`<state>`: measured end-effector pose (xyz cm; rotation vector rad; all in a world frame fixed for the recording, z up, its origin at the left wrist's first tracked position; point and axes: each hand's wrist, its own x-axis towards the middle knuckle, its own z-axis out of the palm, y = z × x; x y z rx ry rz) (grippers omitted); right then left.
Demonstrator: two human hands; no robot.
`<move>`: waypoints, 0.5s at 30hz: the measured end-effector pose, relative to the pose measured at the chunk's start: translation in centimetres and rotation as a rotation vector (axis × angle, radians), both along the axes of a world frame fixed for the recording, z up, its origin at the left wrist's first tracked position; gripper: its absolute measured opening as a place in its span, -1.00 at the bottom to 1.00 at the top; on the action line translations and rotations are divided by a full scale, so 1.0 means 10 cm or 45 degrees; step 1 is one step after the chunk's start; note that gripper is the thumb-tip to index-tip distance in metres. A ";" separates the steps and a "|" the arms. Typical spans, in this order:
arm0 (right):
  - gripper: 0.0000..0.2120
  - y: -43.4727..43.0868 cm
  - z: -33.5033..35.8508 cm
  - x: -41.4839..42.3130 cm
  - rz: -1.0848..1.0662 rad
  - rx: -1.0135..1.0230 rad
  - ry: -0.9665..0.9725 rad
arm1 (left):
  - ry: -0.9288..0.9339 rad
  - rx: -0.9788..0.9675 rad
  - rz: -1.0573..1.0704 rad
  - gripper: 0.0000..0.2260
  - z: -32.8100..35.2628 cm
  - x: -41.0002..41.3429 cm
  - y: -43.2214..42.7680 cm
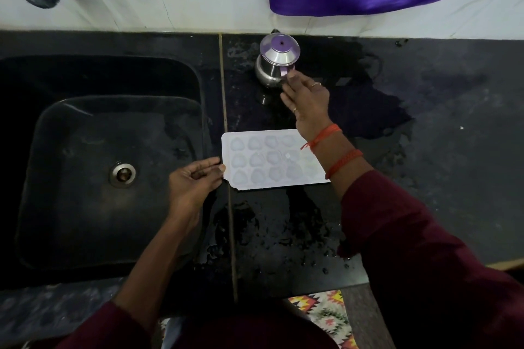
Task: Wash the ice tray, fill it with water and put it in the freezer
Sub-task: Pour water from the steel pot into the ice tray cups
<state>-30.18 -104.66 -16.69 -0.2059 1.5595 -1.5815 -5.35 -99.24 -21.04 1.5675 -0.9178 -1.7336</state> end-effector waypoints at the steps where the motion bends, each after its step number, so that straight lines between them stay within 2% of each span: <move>1: -0.85 0.05 0.01 -0.03 0.017 -0.008 0.047 | -0.001 0.000 -0.007 -0.75 -0.01 0.00 0.00; 6: -0.83 0.54 0.06 -0.31 0.071 0.051 0.440 | -0.018 -0.012 -0.031 -0.76 0.00 0.00 -0.01; 11: -0.85 1.11 -0.04 -0.55 0.065 0.242 0.811 | -0.045 -0.006 -0.047 -0.78 0.02 -0.01 -0.02; 15: -0.89 1.40 -0.13 -0.55 0.068 0.399 0.943 | -0.070 0.005 -0.083 -0.81 0.02 0.01 -0.06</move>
